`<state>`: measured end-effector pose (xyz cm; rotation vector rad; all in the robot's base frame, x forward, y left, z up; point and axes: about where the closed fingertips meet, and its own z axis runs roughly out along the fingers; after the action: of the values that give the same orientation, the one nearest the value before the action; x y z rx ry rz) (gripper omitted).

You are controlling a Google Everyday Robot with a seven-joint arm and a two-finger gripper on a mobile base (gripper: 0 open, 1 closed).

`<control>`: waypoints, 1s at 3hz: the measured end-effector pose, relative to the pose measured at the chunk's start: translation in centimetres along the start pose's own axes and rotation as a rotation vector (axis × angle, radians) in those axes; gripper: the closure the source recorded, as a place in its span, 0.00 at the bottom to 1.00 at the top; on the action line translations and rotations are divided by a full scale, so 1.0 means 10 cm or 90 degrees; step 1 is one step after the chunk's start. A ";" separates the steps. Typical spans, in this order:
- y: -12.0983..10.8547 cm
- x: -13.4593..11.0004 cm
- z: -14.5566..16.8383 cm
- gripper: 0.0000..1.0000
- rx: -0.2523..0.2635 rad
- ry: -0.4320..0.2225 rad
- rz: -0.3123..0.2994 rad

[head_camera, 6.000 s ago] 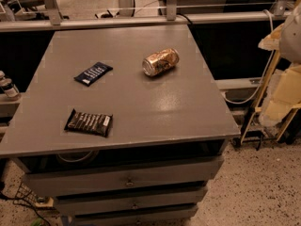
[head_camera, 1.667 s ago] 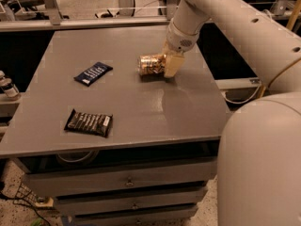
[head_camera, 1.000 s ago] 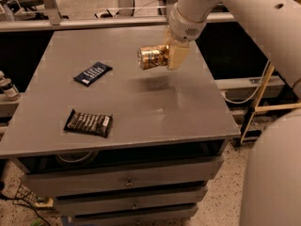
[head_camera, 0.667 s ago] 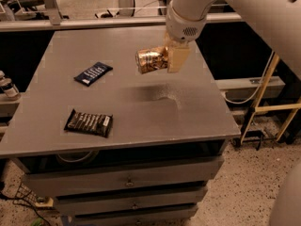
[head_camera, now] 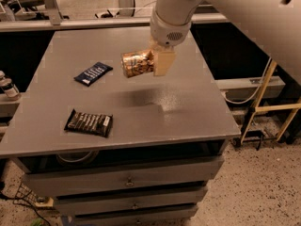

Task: Move orange can near rxbar chocolate

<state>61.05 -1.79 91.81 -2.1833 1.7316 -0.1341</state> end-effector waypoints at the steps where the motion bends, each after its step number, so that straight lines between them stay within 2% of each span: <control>1: 0.14 -0.39 0.05 1.00 0.006 0.005 -0.022; 2: 0.27 -0.67 0.26 1.00 -0.017 -0.011 -0.032; 3: 0.40 -0.82 0.45 1.00 -0.046 -0.029 -0.024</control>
Offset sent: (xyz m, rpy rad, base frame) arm -0.0480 0.1001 -0.0491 0.0114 0.0729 0.0867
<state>56.67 6.24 87.42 -2.2524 1.6966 -0.0309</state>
